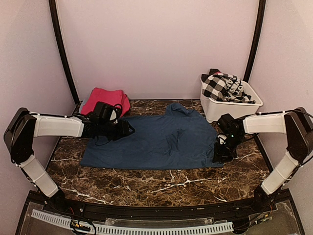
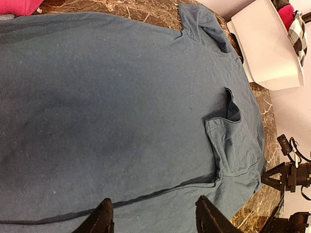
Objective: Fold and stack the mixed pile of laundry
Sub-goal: Smooth out the 1/3-folded T-shirt at the corner of the board.
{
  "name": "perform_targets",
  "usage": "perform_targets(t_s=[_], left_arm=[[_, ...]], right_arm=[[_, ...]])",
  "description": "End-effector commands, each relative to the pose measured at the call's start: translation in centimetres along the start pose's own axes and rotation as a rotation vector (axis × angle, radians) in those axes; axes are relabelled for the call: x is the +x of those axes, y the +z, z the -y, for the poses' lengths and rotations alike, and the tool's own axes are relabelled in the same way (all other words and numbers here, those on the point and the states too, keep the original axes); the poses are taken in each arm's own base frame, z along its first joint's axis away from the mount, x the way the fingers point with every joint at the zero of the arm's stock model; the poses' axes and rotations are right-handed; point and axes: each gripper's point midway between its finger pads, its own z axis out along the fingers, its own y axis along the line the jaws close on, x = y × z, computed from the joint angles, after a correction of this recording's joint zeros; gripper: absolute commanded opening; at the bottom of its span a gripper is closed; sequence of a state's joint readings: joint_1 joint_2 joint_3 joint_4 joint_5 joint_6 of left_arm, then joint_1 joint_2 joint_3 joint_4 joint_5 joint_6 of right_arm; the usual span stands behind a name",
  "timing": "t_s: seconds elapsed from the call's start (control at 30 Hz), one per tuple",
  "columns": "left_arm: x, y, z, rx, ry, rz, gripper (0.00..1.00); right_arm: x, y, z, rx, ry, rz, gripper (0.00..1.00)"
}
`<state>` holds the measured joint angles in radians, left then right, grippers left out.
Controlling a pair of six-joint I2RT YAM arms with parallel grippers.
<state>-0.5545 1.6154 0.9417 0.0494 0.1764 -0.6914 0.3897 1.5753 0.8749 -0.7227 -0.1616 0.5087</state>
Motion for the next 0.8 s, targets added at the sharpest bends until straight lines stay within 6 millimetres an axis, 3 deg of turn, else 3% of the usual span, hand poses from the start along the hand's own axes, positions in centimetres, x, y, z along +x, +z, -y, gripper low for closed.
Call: perform_targets(t_s=[0.0,0.07,0.2,0.43,0.57,0.67,0.77], left_arm=[[-0.4,-0.8,0.6,0.031,0.016,0.025,0.57],[-0.4,-0.8,0.5,0.031,0.014,0.026,0.57],[-0.4,-0.7,0.2,0.031,0.010,0.026,0.57],[-0.3,-0.5,0.0,0.046,-0.004,0.025,0.57],[-0.4,-0.5,-0.3,0.048,-0.010,0.025,0.56],[-0.4,-0.6,-0.6,0.043,-0.015,0.029,0.57],[-0.3,-0.6,-1.2,0.032,-0.029,0.027,0.57]], right_arm=[[-0.1,0.5,0.2,0.010,-0.016,-0.016,0.32],[0.0,0.5,0.6,0.038,-0.012,-0.024,0.33],[-0.1,-0.4,1.0,0.070,0.008,-0.020,0.48],[0.4,0.0,1.2,0.076,0.017,-0.050,0.47],[0.8,0.3,1.0,0.059,0.016,-0.066,0.28],[0.9,0.0,1.2,0.071,0.026,-0.067,0.00],[0.8,-0.6,1.9,0.118,0.051,-0.055,0.00]])
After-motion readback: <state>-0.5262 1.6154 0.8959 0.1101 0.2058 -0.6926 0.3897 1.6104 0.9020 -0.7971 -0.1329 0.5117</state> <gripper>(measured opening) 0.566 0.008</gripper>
